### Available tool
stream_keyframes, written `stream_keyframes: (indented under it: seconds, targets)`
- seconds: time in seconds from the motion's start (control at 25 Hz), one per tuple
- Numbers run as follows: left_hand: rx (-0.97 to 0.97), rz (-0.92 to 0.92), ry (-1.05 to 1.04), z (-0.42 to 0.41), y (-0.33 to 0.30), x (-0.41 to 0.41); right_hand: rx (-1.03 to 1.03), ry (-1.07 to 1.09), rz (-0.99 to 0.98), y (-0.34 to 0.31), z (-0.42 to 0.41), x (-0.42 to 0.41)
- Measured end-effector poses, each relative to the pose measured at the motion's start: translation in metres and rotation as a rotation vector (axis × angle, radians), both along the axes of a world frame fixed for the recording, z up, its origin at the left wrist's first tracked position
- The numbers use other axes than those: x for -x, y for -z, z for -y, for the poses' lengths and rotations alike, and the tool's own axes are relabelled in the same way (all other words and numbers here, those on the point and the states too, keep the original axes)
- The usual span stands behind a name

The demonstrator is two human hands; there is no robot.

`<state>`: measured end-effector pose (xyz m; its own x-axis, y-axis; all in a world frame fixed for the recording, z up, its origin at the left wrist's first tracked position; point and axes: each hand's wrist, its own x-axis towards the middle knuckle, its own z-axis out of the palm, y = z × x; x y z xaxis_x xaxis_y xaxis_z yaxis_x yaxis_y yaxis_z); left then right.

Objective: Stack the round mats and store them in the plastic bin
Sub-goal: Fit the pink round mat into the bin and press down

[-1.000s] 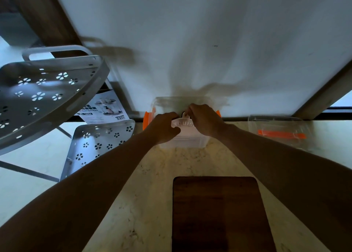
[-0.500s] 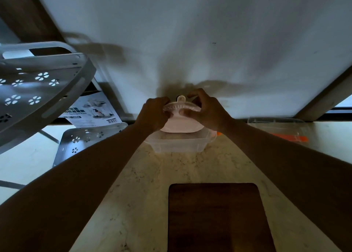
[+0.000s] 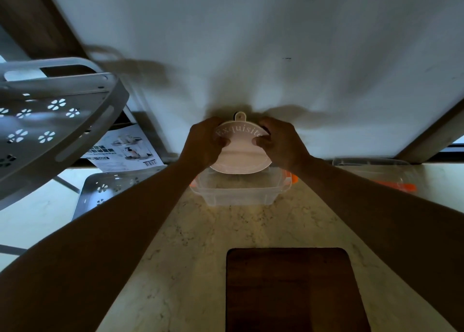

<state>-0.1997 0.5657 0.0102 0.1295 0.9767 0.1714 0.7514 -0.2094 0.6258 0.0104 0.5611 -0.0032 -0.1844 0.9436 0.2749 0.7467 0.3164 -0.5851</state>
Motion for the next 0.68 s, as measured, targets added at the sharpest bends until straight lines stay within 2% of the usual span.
stream_keyframes:
  seconds: [0.16,0.32,0.68]
  targets:
    - [-0.013,-0.103,0.016,0.008,0.022,-0.005,-0.008,-0.042,0.135,0.014,0.001,0.005]
    - [-0.101,-0.123,0.015,0.007,0.023,-0.002,-0.040,-0.007,0.133,0.012,0.004,0.004]
    - [-0.077,-0.121,0.037,0.007,0.013,0.008,-0.068,-0.009,0.121,0.004,0.011,0.002]
